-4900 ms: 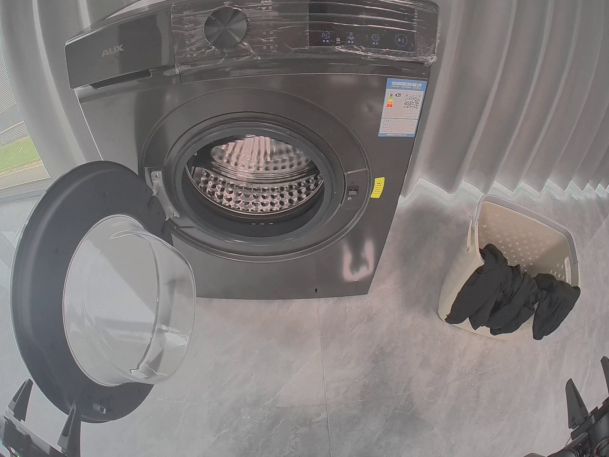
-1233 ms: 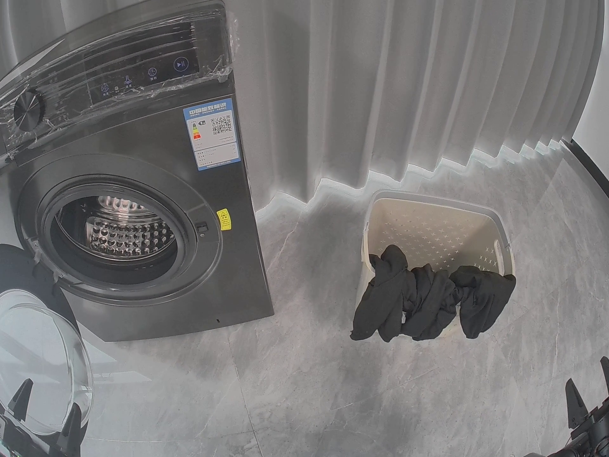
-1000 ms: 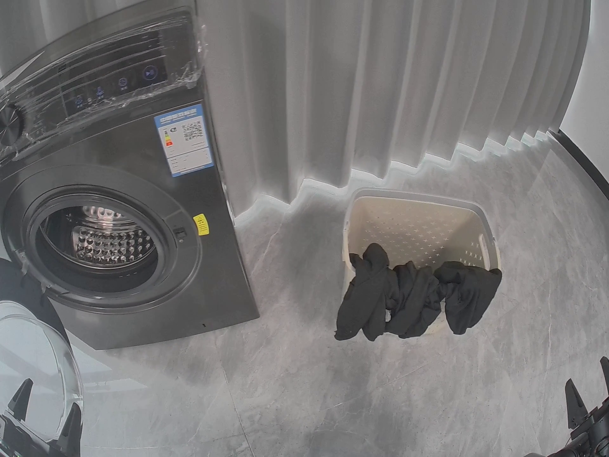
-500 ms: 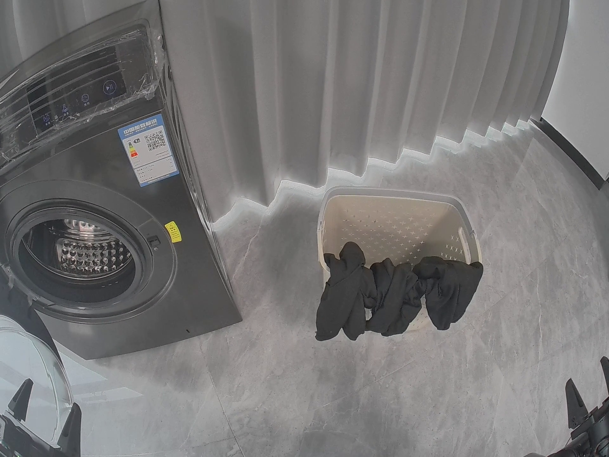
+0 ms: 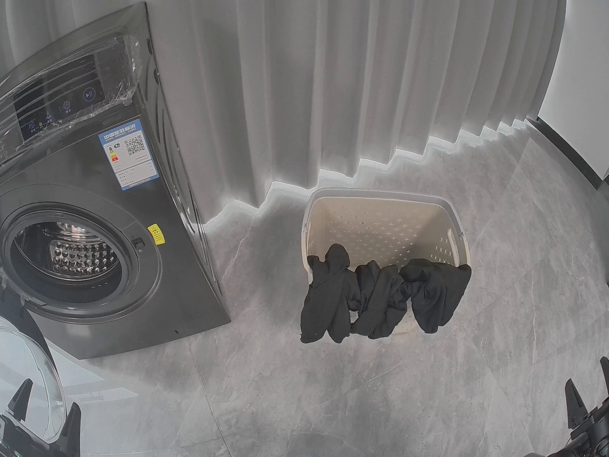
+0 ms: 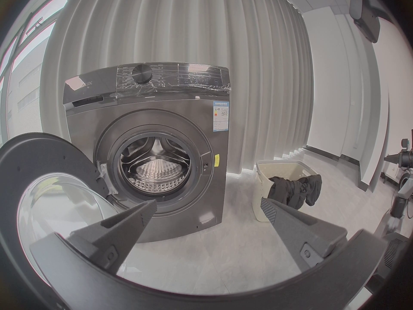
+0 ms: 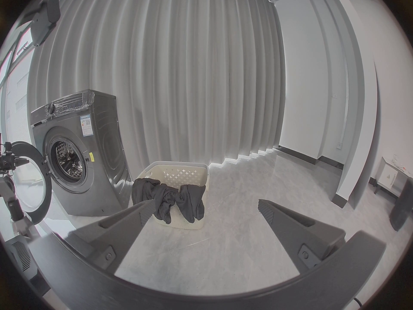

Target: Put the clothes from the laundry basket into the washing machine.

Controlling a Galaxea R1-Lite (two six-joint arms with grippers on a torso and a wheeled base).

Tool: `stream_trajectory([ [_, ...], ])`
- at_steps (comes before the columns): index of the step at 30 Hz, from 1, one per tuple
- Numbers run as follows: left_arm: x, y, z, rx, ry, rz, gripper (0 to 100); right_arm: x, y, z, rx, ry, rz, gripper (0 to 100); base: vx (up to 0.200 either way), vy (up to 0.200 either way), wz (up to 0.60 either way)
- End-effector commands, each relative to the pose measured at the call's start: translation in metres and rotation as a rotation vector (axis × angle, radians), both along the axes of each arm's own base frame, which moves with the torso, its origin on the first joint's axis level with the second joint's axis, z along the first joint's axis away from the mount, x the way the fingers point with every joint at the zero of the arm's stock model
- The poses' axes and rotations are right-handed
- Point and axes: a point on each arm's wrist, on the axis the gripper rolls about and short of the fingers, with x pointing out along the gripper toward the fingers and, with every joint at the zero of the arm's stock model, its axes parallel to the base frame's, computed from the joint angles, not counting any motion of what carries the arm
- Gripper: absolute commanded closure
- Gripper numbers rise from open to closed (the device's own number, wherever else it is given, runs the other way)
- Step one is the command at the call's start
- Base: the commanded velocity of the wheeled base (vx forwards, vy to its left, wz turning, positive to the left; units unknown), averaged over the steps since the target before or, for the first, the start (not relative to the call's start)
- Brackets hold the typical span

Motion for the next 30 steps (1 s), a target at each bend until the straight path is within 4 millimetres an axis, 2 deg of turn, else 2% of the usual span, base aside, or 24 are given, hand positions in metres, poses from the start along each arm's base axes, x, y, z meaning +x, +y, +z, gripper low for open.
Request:
stream_trajectory([
  [1,0.0,0.0,-0.0053,-0.002,0.0,0.001,0,0.0007,0.0,-0.0051,0.0,0.009,-0.001,0,0.2,0.0,0.0],
  [6,0.0,0.0,-0.0053,-0.003,0.0,0.001,0,0.0007,0.0,-0.0051,0.0,0.009,0.0,0,0.2,0.0,0.0],
  [18,0.0,0.0,-0.0053,0.001,0.0,0.001,0,0.0007,0.0,-0.0051,0.0,0.009,-0.001,0,0.0,0.0,0.0],
  [30,0.0,0.0,-0.0053,0.001,0.0,0.001,0,0.0007,0.0,-0.0051,0.0,0.009,-0.001,0,0.0,-0.2,0.0],
])
